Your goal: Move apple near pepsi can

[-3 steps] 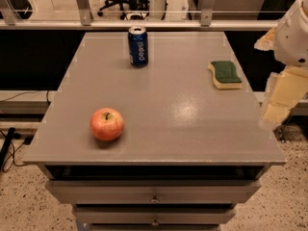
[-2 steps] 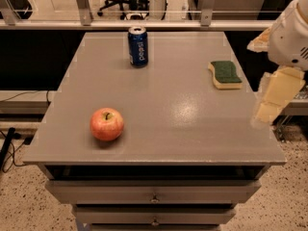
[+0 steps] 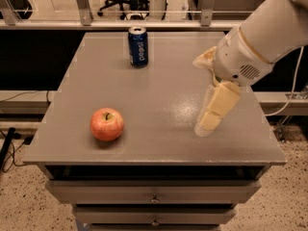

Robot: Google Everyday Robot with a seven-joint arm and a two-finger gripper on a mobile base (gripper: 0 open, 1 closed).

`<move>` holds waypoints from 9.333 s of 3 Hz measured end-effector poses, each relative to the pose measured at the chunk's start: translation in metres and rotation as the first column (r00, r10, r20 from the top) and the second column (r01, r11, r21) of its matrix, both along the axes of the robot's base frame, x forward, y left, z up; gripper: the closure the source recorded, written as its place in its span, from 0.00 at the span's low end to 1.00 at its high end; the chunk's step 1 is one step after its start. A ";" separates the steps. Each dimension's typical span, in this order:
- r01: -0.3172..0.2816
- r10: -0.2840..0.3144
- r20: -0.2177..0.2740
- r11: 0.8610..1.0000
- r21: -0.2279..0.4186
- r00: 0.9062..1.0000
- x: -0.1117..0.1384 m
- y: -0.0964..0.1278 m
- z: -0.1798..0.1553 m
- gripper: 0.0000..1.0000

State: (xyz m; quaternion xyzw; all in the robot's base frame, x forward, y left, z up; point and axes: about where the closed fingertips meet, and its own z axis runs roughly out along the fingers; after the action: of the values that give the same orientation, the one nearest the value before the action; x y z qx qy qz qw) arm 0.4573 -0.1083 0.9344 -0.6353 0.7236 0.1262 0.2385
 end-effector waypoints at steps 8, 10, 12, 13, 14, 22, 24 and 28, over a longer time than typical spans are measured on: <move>-0.036 0.107 -0.161 0.918 0.395 0.981 0.003 0.210 -0.091 0.24; 0.009 0.048 -0.133 0.917 0.398 0.990 0.021 0.185 -0.080 0.78; 0.060 -0.036 -0.066 0.914 0.401 0.997 0.052 0.145 -0.049 1.00; 0.060 -0.072 0.012 0.911 0.408 0.997 0.080 0.133 -0.037 1.00; 0.082 -0.131 0.087 0.900 0.428 0.988 0.122 0.107 -0.021 1.00; 0.469 -0.480 -0.087 0.777 0.420 0.873 0.281 0.086 -0.087 0.36; 0.467 -0.476 -0.091 0.779 0.418 0.875 0.283 0.089 -0.090 0.00; 0.213 -0.316 0.115 0.826 0.522 0.942 0.212 0.023 -0.020 0.00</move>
Offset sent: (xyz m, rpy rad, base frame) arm -0.0016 0.1517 -0.0785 0.2969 0.1458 0.0580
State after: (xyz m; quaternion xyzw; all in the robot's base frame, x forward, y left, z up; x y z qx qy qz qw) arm 0.6690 -0.0851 0.9143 -0.4534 0.7198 0.2125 0.4809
